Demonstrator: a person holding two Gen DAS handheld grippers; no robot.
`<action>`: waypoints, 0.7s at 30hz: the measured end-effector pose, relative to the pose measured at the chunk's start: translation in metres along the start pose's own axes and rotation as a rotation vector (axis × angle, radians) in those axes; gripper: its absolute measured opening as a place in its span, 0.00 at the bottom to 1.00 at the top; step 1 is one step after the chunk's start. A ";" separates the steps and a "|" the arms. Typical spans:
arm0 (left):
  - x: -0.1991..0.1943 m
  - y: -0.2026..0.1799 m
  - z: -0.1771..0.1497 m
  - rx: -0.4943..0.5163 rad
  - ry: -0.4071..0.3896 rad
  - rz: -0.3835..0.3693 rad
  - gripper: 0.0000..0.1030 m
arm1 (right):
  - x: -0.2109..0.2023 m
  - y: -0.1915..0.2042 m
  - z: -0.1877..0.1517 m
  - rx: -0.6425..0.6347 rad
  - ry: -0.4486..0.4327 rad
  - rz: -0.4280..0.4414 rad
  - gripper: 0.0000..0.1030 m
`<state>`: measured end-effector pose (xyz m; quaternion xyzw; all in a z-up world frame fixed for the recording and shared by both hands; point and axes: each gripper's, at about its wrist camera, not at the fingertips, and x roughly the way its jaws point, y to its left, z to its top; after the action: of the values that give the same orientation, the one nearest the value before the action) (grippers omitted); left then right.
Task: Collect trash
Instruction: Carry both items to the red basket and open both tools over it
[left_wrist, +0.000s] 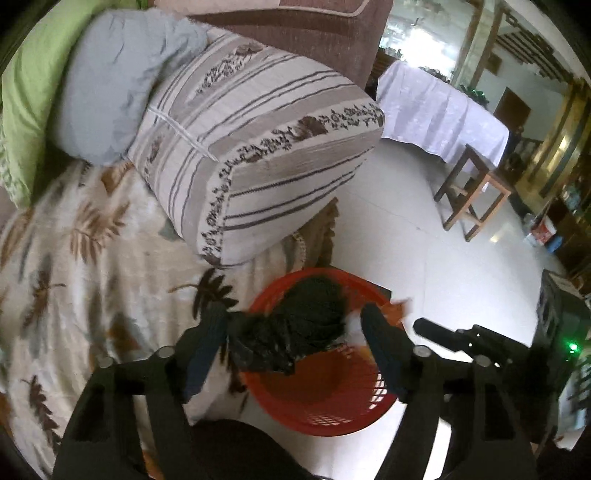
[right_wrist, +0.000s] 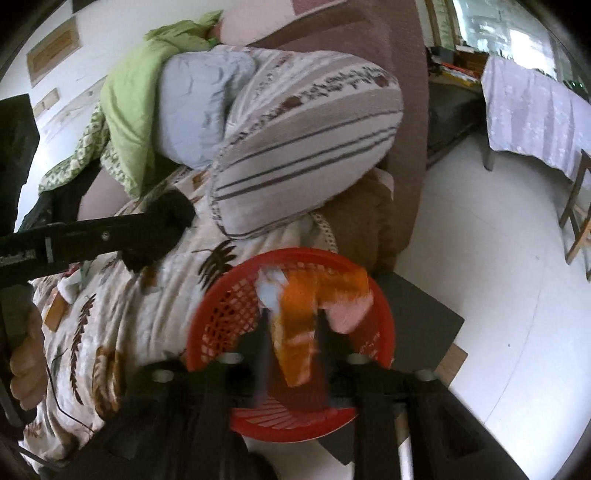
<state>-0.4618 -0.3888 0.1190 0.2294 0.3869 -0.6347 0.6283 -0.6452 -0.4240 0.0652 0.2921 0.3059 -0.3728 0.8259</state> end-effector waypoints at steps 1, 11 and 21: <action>0.001 0.001 0.000 -0.002 -0.005 0.002 0.77 | 0.001 -0.001 0.000 0.008 -0.004 -0.001 0.61; -0.037 0.022 -0.017 -0.007 -0.066 0.155 0.85 | 0.002 0.014 0.006 -0.005 -0.020 0.003 0.66; -0.109 0.092 -0.068 -0.157 -0.127 0.382 0.86 | 0.007 0.082 0.010 -0.103 -0.005 0.094 0.66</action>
<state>-0.3742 -0.2598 0.1449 0.2084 0.3442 -0.4852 0.7763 -0.5733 -0.3887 0.0871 0.2624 0.3086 -0.3183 0.8571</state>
